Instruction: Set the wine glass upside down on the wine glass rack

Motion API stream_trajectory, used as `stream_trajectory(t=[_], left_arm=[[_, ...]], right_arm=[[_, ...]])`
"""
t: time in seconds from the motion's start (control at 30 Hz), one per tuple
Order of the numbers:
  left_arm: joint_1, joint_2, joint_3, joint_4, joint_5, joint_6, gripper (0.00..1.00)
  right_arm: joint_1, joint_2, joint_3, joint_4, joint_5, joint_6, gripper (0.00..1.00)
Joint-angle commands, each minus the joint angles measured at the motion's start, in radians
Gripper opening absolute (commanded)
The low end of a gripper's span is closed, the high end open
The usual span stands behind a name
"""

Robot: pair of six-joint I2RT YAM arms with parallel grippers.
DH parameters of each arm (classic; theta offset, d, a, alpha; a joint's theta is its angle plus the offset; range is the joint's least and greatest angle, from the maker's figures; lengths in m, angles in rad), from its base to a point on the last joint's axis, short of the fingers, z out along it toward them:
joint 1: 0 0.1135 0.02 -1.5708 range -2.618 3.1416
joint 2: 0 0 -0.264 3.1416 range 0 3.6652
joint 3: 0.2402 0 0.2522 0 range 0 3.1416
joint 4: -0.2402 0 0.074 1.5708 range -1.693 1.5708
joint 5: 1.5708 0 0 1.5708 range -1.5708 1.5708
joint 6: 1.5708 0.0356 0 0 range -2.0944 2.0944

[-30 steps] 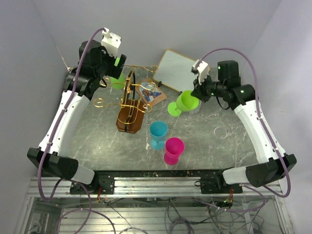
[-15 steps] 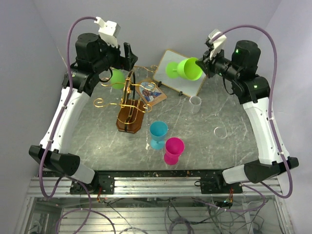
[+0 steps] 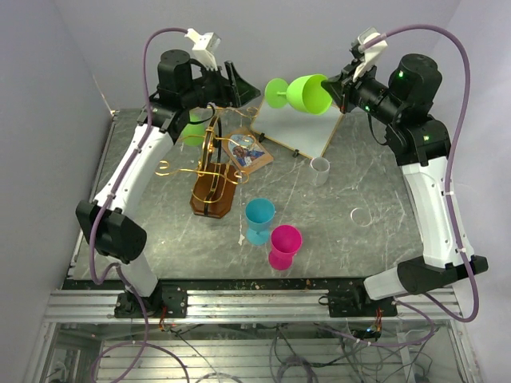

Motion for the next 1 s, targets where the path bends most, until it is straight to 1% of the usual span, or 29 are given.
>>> stream_trajectory(t=[0.0, 0.13, 0.3, 0.37, 0.47, 0.57, 0.73, 0.93, 0.97], left_arm=[[-0.021, 0.016, -0.025, 0.172, 0.110, -0.114, 0.78], [-0.034, 0.021, -0.069, 0.265, 0.139, -0.164, 0.74], [-0.043, 0.025, -0.095, 0.272, 0.134, -0.160, 0.65], [-0.044, 0.024, -0.106, 0.278, 0.141, -0.171, 0.60], [-0.048, 0.018, -0.121, 0.288, 0.148, -0.178, 0.49], [-0.053, 0.009, -0.131, 0.287, 0.154, -0.171, 0.41], [-0.059, 0.002, -0.153, 0.310, 0.166, -0.180, 0.29], [-0.062, 0.013, -0.154, 0.326, 0.181, -0.201, 0.18], [-0.060, 0.014, -0.155, 0.336, 0.184, -0.205, 0.14]], right_arm=[[0.003, 0.000, 0.019, 0.035, -0.030, 0.049, 0.00], [0.001, 0.002, 0.014, 0.041, -0.044, 0.063, 0.00], [0.000, -0.008, -0.003, 0.054, -0.061, 0.078, 0.00], [0.000, -0.015, -0.012, 0.057, -0.065, 0.081, 0.00], [-0.002, -0.022, -0.022, 0.062, -0.066, 0.084, 0.00], [-0.005, -0.033, -0.035, 0.068, -0.067, 0.084, 0.00], [-0.006, -0.044, -0.058, 0.078, -0.075, 0.087, 0.00], [-0.009, -0.054, -0.074, 0.084, -0.090, 0.093, 0.00], [-0.009, -0.053, -0.077, 0.084, -0.093, 0.093, 0.00]])
